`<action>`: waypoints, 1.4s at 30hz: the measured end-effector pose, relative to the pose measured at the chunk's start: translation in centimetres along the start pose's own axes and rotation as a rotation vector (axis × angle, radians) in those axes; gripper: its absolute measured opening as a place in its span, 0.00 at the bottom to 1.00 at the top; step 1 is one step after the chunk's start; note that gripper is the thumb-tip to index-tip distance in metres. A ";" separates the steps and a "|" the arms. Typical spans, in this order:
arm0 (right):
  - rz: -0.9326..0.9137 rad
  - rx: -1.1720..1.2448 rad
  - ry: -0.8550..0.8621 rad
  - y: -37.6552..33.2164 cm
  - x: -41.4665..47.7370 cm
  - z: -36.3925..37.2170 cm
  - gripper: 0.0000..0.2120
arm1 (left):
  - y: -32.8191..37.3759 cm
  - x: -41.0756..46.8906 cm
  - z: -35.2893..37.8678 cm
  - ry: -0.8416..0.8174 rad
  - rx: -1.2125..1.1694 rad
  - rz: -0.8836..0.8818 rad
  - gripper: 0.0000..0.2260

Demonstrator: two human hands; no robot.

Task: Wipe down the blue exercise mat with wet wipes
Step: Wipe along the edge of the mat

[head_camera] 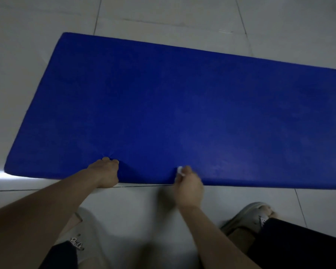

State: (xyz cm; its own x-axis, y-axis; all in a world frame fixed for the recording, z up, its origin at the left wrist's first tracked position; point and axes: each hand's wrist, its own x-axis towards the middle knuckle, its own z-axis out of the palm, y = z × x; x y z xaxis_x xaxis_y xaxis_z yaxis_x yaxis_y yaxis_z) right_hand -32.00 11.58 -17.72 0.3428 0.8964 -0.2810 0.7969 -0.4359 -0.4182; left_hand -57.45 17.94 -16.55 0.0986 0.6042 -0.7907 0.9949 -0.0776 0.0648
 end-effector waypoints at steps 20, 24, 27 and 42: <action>0.177 0.068 0.077 7.7 1.4 -4.7 0.18 | 4.3 -3.0 1.4 0.293 0.243 -0.073 0.19; 0.236 0.180 0.053 7.5 1.3 -4.0 0.18 | 12.1 -2.9 0.7 0.402 0.245 0.277 0.14; 0.190 0.150 0.041 7.8 1.9 -3.8 0.18 | 16.3 -1.6 1.3 0.409 0.345 0.378 0.18; -0.109 0.151 -0.109 -0.2 0.7 -1.2 0.14 | 7.8 -2.3 -1.1 0.383 0.514 0.340 0.09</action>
State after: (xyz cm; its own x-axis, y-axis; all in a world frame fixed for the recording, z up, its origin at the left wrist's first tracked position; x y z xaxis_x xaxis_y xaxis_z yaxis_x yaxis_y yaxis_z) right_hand -31.33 12.41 -16.77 0.1965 0.9283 -0.3156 0.7397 -0.3516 -0.5738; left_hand -49.85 16.80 -13.60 0.4949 0.7085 -0.5031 0.7809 -0.6166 -0.1001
